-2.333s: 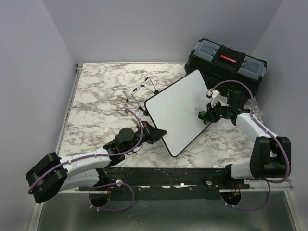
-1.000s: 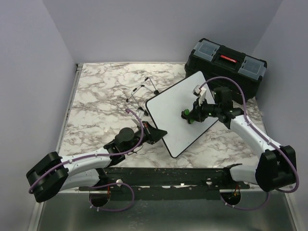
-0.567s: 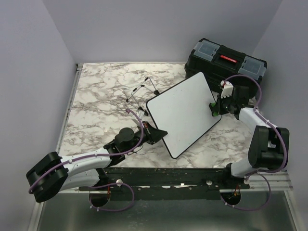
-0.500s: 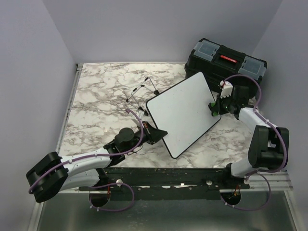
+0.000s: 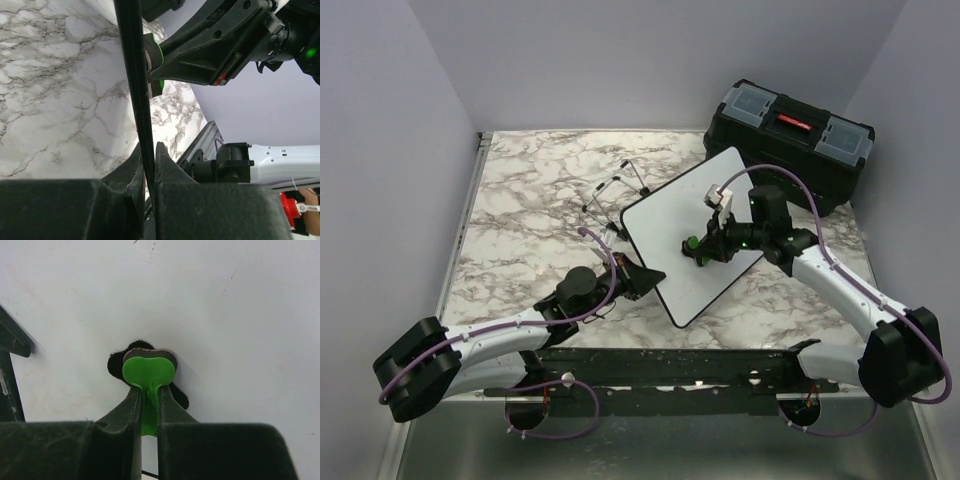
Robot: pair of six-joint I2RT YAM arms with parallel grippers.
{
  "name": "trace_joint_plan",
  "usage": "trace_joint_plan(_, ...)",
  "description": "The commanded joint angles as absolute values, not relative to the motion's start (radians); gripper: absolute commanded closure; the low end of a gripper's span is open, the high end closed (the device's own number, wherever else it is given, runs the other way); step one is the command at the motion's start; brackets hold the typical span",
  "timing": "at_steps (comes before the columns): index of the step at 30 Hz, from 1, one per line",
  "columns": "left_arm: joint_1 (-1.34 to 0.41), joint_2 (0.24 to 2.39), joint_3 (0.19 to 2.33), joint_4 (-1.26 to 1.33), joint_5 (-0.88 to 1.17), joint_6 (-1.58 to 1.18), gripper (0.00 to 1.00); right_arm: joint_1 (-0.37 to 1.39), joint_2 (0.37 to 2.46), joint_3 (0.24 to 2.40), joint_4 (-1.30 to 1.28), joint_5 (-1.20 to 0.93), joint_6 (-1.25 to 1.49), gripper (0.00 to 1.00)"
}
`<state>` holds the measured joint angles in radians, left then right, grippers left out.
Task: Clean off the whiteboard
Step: Erase the whiteboard at the center of the board.
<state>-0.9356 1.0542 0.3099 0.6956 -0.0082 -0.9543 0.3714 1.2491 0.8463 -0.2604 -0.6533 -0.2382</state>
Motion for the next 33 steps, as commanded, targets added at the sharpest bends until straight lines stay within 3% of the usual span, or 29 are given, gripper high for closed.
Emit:
trace_joint_plan(1, -0.947, 1.003, 0.343, 0.917, 0.058, -0.933, 1.00, 0.377, 1.220, 0.817, -0.316, -0.586, -0.158, 0.99)
trace_joint_plan(5, -0.948, 0.988, 0.344, 0.901, 0.057, -0.928, 1.00, 0.284, 1.251, 0.791, -0.216, -0.401, -0.151, 0.99)
trace_joint_plan(12, -0.947, 0.982, 0.341, 0.906, 0.064, -0.925, 1.00, -0.103, 1.538, 0.894, -0.132, -0.420, -0.158, 0.99)
trace_joint_plan(17, -0.945, 1.002, 0.345, 0.919, 0.074, -0.923, 1.00, -0.130, 1.631, 0.958, -0.179, -0.551, -0.214, 0.99)
trace_joint_plan(22, -0.943, 1.005, 0.343, 0.919, 0.065, -0.925, 1.00, -0.003, 1.499, 0.921, -0.192, -0.653, -0.176, 0.99)
trace_joint_plan(28, -0.940, 1.010, 0.350, 0.915, 0.067, -0.929, 1.00, 0.357, 1.306, 0.923, -0.191, -0.653, -0.075, 0.99)
trace_joint_plan(33, -0.940, 1.013, 0.357, 0.904, 0.067, -0.931, 1.00, 0.566, 1.291, 0.964, -0.199, -0.586, -0.063, 0.99)
